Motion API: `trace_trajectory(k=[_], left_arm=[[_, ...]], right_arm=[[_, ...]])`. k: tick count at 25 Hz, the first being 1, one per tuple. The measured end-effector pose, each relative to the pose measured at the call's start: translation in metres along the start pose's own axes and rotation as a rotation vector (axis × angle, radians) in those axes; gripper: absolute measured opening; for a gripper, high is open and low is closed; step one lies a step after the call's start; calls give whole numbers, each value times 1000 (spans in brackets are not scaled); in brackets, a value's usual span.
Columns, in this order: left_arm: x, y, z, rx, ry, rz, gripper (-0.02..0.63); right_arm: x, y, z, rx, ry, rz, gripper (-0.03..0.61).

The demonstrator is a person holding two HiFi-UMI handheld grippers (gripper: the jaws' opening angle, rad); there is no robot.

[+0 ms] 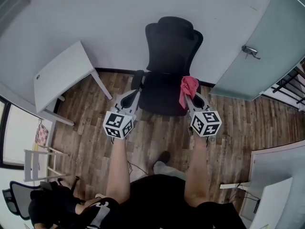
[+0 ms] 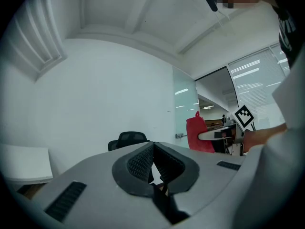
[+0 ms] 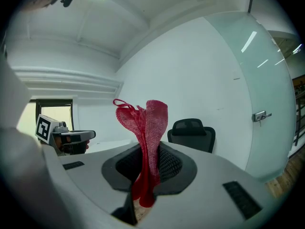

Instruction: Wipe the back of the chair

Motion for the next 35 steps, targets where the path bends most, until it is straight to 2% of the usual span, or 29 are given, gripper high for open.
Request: trace_trajectory(k=[10,24,35], left_arm=[[-3,-15,71,23,-38,17,25],[23,-7,117,28,-18,64,25],[-3,-65,155,79,-24,19,25]], right_arm=[[2,67,41,47,-5,62,75],[6,105,63,75,-17,102,77],[-13,122,139,75,-72,98,77]])
Point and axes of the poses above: the fingertips, and each gripper's own axes: z forward along the fingers, y to its right, x out of its top, the point moved 10 cm from there along -z, backward along the fingers, and after that the axes turned 8 degrees about y, right-handed, at the moved point
